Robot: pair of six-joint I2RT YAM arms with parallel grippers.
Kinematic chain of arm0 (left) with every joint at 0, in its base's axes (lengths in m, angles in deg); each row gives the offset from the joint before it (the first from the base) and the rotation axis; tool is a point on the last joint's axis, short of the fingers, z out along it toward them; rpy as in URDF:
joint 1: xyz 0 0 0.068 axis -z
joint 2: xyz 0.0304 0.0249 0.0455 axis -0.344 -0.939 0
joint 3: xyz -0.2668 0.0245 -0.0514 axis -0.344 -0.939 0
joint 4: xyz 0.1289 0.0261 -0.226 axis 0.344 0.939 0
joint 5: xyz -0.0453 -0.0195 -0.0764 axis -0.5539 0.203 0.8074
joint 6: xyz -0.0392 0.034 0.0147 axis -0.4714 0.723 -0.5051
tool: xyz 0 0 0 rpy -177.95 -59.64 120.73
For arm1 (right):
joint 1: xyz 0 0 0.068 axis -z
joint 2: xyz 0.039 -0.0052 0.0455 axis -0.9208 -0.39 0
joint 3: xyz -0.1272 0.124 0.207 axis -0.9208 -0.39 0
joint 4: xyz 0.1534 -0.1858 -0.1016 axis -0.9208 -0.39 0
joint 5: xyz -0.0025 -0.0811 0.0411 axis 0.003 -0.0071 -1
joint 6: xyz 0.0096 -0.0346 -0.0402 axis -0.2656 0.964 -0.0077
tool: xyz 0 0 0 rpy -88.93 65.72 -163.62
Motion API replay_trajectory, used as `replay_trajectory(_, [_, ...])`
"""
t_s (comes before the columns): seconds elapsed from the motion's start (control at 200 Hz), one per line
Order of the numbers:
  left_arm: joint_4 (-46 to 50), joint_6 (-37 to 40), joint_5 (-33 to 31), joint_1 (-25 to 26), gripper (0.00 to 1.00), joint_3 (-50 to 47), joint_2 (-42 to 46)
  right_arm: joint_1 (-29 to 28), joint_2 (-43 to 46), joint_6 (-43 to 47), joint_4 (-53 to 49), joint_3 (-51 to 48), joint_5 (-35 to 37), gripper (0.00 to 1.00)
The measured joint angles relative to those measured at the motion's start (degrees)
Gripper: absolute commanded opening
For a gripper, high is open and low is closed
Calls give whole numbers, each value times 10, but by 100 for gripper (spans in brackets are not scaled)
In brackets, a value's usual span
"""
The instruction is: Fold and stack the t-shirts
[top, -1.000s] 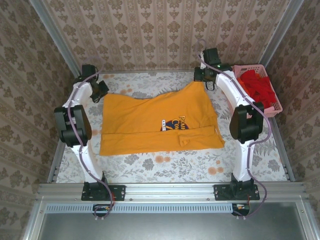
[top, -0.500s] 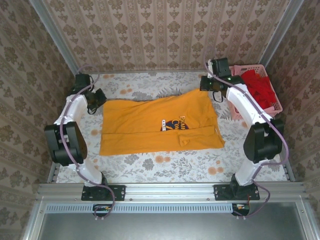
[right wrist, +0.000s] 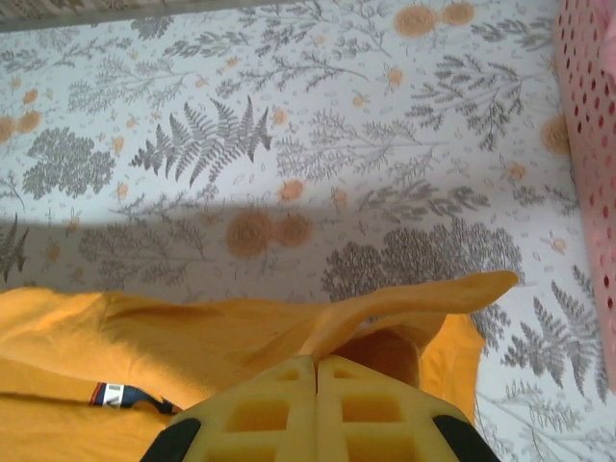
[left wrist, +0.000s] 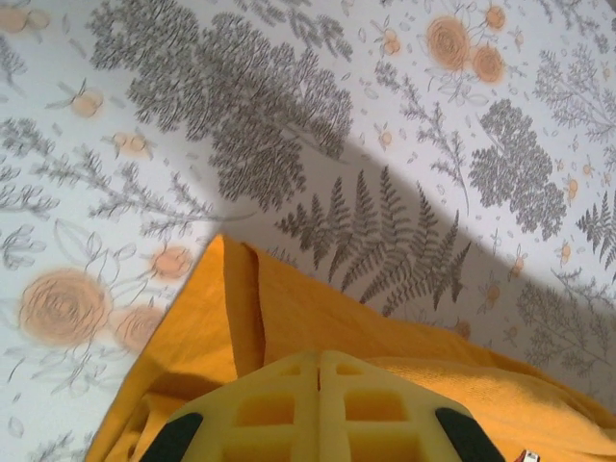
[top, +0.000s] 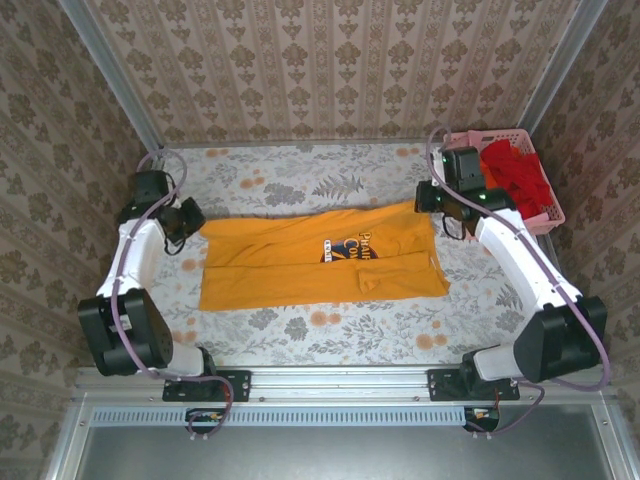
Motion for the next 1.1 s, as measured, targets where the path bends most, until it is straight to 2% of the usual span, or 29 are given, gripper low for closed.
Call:
replay_trajectory(0.395, [46, 15, 1, -42, 0, -100, 113, 0, 103, -23, -28, -107, 0, 0])
replay_trajectory(0.565, [49, 14, 6, -45, 0, -140, 108, 0, 130, -41, -35, -167, -1, 0])
replay_trajectory(0.975, [27, 14, -20, -45, 0, -186, 67, 0, 115, -66, -27, -258, -2, 0])
replay_trajectory(1.025, [21, 14, -21, -45, 0, -187, 60, 0, 106, -66, -24, -262, -2, 3])
replay_trajectory(1.045, [18, 14, -21, -45, 0, -188, 58, 0, 103, -66, -23, -263, -3, 7])
replay_trajectory(1.06, [16, 14, -21, -45, 0, -188, 56, 0, 101, -66, -23, -263, -3, 11])
replay_trajectory(1.1, [12, 14, -21, -45, 10, -189, 52, 0, 96, -68, -22, -263, -3, 27])
